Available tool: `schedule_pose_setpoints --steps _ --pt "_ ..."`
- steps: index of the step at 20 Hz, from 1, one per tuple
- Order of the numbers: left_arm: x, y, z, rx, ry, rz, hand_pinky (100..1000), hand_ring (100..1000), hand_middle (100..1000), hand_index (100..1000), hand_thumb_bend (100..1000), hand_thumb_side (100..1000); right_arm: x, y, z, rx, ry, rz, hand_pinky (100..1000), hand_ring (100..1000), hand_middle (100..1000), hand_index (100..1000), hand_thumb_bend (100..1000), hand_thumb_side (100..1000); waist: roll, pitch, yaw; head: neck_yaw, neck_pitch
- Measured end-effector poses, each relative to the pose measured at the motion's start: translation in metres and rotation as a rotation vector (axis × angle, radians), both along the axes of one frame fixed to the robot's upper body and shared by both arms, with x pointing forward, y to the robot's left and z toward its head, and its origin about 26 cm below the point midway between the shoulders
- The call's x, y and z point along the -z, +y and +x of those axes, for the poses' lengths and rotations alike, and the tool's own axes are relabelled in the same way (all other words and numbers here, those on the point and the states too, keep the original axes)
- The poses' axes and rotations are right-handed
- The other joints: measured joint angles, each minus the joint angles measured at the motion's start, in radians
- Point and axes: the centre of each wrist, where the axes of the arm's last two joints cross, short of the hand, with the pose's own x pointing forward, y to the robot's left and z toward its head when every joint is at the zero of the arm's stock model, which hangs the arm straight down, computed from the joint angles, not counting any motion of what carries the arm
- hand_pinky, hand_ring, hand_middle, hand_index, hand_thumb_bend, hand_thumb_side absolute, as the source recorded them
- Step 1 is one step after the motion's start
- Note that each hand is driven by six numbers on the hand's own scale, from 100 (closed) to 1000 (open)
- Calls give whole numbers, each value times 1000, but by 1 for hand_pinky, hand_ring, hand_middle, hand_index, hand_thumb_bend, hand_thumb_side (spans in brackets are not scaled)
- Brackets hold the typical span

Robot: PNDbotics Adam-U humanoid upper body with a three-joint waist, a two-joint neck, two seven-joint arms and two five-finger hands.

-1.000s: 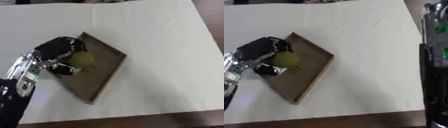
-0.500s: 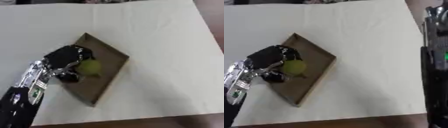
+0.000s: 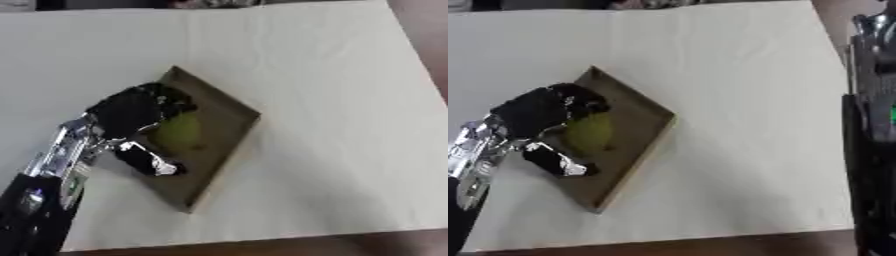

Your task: Pick up objects on the table and place them in the box.

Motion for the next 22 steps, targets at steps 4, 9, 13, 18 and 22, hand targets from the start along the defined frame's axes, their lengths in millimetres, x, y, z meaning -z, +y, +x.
schedule_pose_setpoints --steps 4,9,13,18,22 --pt "-4 3 0 -9 -15 -26 881 909 849 946 571 844 1 0 0 1 2 0 802 678 542 809 100 591 0 -4 3 0 4" --pt "-20 12 -4 -3 -45 -124 863 902 829 938 464 837 2 -1 0 3 5 0 801 677 543 808 100 591 -2 -6 7 2 12" --pt "-46 32 -13 2 -79 -338 785 846 773 917 262 774 2 -1 0 5 3 1 799 676 544 807 100 591 -3 -11 11 3 13" --pt "-53 80 -30 -14 -20 -747 737 803 719 901 100 758 2 -3 0 13 -9 5 798 675 544 806 100 591 -13 -11 24 -4 13" --pt "-51 118 -49 -3 33 -1078 672 744 638 847 100 651 1 -3 0 15 -16 8 797 674 544 805 100 591 -20 -11 33 -7 10"
